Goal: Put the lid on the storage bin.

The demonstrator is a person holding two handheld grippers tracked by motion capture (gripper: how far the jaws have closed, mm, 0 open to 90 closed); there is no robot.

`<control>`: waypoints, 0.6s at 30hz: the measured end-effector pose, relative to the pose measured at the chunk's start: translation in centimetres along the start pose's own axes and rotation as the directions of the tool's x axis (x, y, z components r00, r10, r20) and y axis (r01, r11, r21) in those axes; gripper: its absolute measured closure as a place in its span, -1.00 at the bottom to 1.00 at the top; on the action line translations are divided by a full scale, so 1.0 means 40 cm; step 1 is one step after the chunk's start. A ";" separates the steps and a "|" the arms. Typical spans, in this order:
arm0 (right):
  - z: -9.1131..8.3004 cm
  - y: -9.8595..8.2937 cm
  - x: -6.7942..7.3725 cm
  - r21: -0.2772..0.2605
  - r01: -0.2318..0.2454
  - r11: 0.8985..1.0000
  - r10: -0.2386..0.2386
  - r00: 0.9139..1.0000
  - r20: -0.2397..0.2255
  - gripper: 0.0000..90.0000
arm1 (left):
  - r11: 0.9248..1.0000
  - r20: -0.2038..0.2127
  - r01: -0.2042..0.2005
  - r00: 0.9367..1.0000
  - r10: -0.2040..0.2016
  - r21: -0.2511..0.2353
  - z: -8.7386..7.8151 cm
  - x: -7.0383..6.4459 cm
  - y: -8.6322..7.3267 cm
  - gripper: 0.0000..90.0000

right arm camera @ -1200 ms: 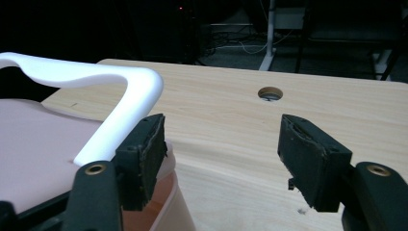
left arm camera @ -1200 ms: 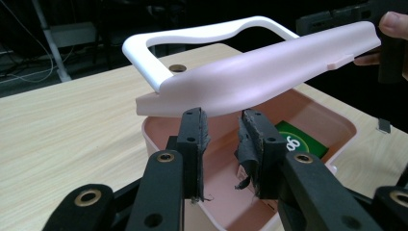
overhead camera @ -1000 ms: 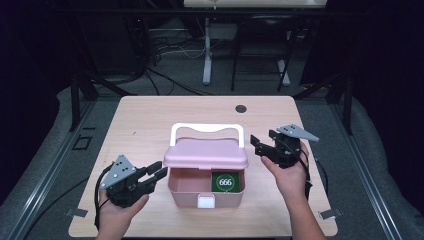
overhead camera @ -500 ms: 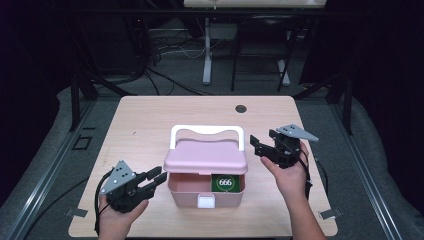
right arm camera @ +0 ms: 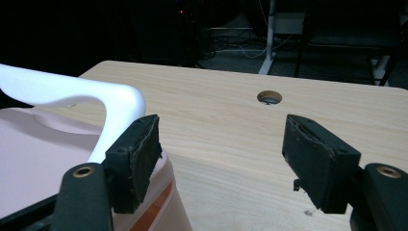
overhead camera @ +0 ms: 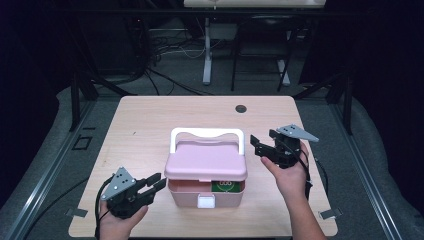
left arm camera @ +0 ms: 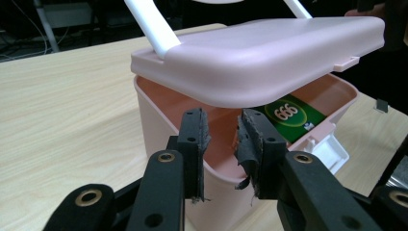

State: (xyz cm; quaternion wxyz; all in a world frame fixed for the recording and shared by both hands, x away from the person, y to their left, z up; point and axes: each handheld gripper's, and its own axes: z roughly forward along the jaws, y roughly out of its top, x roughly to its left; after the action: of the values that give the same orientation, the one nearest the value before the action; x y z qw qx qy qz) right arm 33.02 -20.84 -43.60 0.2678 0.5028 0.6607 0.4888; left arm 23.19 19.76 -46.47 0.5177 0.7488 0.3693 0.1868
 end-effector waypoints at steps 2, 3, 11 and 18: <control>-0.001 0.000 0.000 0.000 0.001 1.000 -0.001 1.000 0.000 -0.35 | 1.000 0.003 0.006 1.000 -0.006 0.003 0.000 -0.001 -0.008 0.58; -0.001 0.000 0.000 -0.002 0.002 1.000 -0.002 1.000 0.000 -0.35 | 1.000 0.007 0.010 1.000 -0.010 0.005 0.000 -0.001 -0.012 0.58; -0.001 0.000 0.001 -0.009 0.006 1.000 -0.006 1.000 0.001 -0.34 | 1.000 0.009 0.028 1.000 -0.028 -0.001 -0.003 0.003 -0.029 0.59; -0.002 0.000 0.001 -0.009 0.004 1.000 -0.004 1.000 0.001 -0.33 | 0.999 0.004 0.037 0.999 -0.037 0.008 0.003 0.008 -0.039 0.59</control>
State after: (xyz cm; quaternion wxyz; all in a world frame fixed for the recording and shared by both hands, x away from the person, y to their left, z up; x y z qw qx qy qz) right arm 32.93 -20.85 -43.56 0.2714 0.5006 0.6594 0.4909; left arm 22.90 20.23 -47.98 0.5190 0.7442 0.3826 0.1741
